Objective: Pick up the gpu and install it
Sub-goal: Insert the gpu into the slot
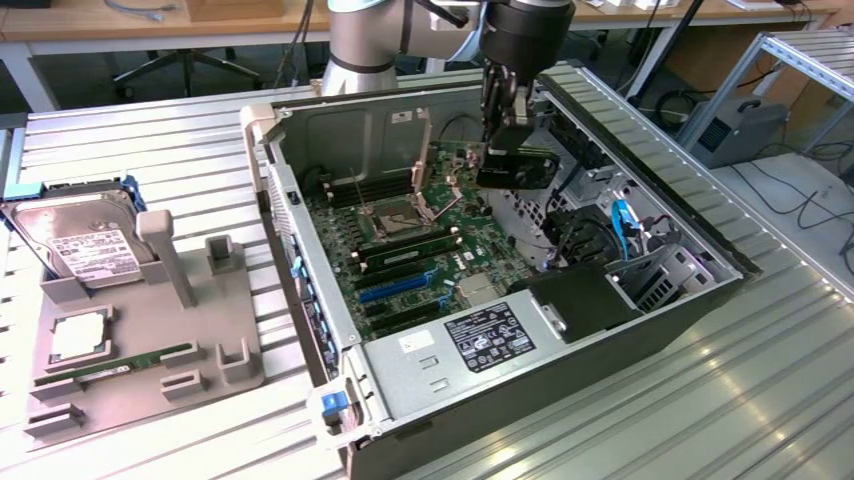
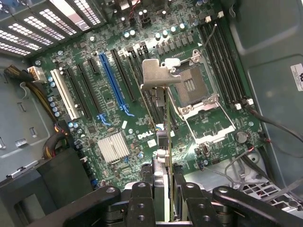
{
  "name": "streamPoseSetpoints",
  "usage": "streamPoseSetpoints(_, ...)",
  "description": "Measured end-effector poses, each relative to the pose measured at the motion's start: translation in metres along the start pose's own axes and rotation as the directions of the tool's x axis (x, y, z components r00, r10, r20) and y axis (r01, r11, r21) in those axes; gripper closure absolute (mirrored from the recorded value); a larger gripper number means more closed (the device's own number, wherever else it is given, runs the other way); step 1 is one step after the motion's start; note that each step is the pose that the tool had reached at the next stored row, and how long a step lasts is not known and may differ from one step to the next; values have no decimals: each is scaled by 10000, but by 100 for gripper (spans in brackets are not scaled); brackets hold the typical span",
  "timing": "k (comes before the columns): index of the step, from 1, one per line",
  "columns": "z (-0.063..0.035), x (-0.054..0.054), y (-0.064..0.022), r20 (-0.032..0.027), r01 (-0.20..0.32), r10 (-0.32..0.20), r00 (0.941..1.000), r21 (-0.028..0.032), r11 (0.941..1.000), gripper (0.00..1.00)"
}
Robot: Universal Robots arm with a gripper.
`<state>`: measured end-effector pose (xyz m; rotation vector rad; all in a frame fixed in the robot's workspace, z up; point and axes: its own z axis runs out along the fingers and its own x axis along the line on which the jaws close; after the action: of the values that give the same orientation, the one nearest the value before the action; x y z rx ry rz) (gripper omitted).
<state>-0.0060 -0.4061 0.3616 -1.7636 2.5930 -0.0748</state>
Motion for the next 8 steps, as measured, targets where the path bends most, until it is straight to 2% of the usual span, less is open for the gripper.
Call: streamPoseSetpoints(8,3,0,0,-5,141,-141,9999,7,9999,73)
